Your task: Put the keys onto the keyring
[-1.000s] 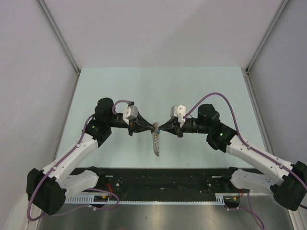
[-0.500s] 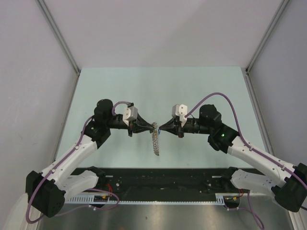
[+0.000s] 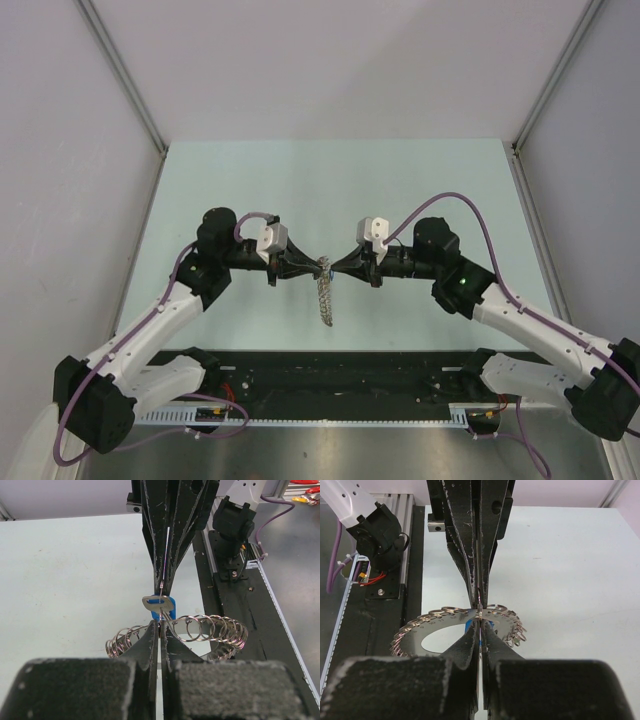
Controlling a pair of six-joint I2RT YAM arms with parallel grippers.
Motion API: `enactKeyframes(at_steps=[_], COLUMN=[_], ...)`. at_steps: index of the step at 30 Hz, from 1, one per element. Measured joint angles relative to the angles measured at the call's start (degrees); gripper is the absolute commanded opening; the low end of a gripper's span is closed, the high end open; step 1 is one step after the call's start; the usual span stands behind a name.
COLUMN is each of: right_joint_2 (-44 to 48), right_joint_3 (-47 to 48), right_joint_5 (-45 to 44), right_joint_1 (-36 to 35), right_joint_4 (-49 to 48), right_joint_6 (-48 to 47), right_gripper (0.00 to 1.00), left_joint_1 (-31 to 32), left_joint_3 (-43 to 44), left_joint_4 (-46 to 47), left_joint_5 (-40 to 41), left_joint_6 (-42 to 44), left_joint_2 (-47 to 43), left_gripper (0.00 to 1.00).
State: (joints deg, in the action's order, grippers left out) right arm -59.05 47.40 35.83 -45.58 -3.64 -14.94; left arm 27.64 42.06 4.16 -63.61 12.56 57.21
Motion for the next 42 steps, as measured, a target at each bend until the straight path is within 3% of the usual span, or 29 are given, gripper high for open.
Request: enactKeyframes(at_steps=[42], right_joint_2=[-3.15], right_joint_3=[1.4], right_joint_5=[0.09], right_joint_1=[-0.57], right_joint_4=[1.99], right_joint_6=[0.11], right_gripper=[0.0], left_joint_1=[0.0], left_joint_3=[-0.94], left_joint_4=[1.49], left_joint_5=[0.24], left_joint_6=[-0.92], left_joint_2=[-0.22], left_gripper=[0.01])
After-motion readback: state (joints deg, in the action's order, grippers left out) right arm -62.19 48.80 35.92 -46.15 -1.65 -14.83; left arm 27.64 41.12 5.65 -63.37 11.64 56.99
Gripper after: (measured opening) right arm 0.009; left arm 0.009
